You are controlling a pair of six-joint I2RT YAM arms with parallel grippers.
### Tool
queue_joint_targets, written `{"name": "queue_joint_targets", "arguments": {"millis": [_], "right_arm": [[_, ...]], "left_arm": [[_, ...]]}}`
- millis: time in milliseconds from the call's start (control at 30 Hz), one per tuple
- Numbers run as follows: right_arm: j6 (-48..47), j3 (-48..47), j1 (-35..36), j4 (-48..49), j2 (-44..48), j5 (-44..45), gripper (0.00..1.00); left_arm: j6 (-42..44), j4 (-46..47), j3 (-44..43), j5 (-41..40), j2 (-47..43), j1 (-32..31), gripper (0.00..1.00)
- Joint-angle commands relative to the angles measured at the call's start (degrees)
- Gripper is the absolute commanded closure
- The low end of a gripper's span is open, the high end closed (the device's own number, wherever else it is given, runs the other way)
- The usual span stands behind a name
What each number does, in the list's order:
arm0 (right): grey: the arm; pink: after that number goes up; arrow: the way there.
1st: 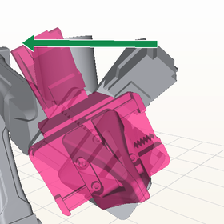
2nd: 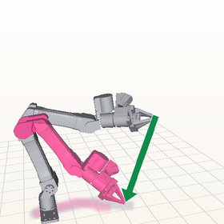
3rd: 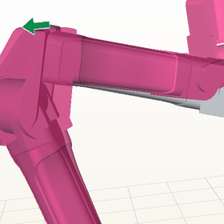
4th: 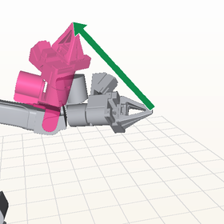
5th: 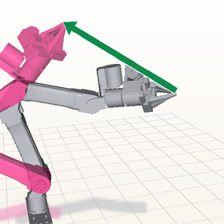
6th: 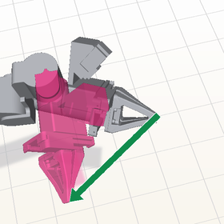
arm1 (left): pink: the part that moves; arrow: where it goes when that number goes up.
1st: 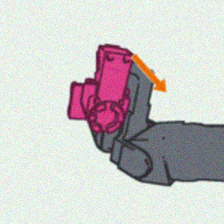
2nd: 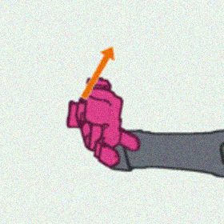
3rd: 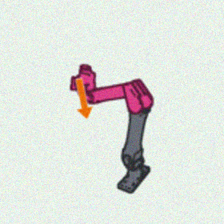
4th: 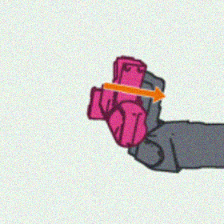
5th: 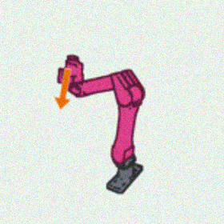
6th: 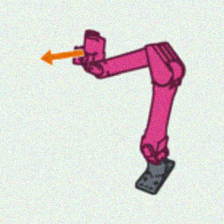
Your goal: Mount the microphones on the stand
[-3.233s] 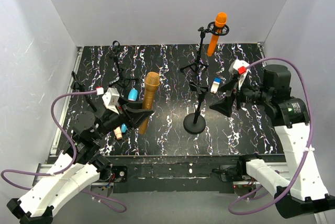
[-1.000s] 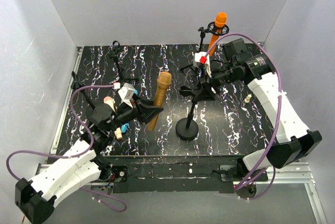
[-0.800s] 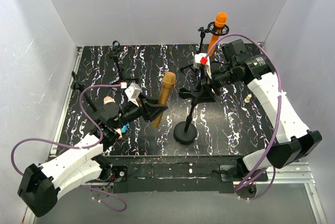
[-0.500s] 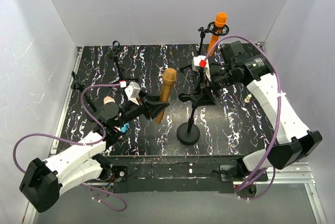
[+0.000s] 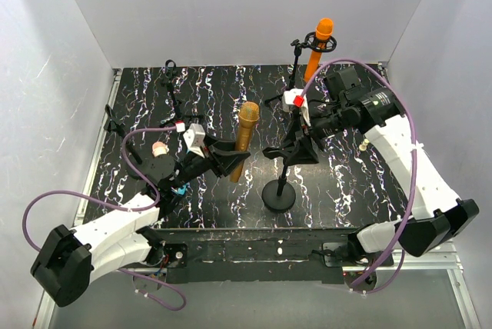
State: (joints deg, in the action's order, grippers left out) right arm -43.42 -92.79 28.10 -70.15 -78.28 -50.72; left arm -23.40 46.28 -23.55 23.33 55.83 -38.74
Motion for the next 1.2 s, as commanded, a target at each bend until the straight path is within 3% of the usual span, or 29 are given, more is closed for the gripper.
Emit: {"name": "queue_joint_targets", "arguments": {"millis": [0,500,633,867,967,1167], "right_arm": [[1.8,-1.5,-0.1,1.0,2.9,-0.6,0.24],[6.1,-9.5,-0.1,-0.9,3.5,-0.8,0.21],[13.6,-14.2,-0.1,2.6,3.6,0.4,0.22],[30.2,-14.5,-1.3,13.1,2.8,-4.9,0.22],[39.4,-15.2,-1.9,17.8,2.3,-2.1,0.22],[45.3,-15.1,-2.4,22.2,2.4,4.3,0.23]], "left_arm": [[0.8,2.1,-0.8,-0.7,-2.4,-0.5,1.00],[2.6,-7.5,-9.9,-5.1,-5.9,-0.6,1.00],[1.2,-4.5,-16.0,-5.9,-1.9,-0.7,1.00],[-0.8,0.3,-29.1,-7.2,10.2,-3.2,1.00],[-0.1,1.7,-32.9,-9.7,14.6,-6.3,1.00],[1.8,5.1,-35.9,-16.5,20.2,-11.9,1.00]]}}
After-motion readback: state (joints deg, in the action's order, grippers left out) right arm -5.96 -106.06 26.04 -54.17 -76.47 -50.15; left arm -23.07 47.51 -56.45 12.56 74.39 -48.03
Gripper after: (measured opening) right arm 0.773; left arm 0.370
